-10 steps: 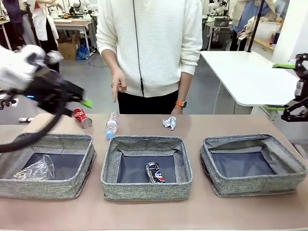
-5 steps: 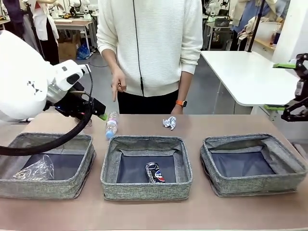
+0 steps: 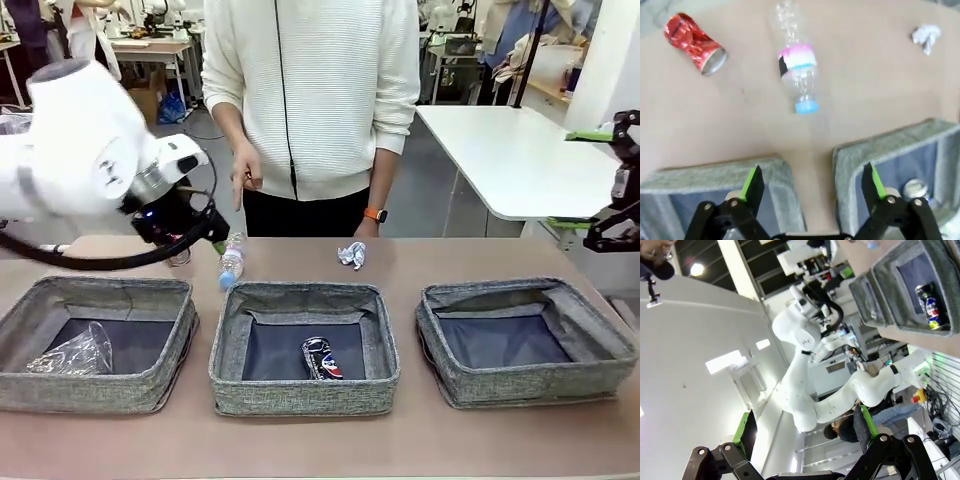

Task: Sort the waste into the appropriate baskets.
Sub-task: Pick up the waste item pointed out by the person.

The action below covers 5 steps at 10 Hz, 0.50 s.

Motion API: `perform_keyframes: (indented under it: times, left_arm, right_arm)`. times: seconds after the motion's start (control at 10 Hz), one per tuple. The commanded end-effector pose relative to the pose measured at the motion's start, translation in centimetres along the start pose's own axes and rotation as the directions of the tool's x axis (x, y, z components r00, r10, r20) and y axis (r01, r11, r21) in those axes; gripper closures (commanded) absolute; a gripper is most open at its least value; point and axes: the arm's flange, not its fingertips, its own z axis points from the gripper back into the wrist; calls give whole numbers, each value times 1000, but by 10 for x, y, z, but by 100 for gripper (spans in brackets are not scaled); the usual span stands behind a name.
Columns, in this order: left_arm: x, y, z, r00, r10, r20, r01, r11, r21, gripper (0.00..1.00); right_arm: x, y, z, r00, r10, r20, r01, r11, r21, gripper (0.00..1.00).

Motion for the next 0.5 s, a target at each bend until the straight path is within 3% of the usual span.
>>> perform_keyframes:
  times: [0.0, 0.2, 0.4]
  left_arm:
    - [51, -12, -10, 988, 127, -90, -130, 991, -32, 0]
    - [74, 2, -40, 968, 207, -142, -214, 976, -33, 0]
    - [87, 5, -72, 969, 212, -124, -219, 975, -47, 0]
  right_arm:
    - [-2, 0, -1, 1000, 13, -7, -13, 1000, 19, 0]
    - [-2, 0, -1, 1000, 13, -7, -13, 1000, 19, 0]
    - [-2, 0, -1, 1000, 13, -7, -13, 1000, 19, 0]
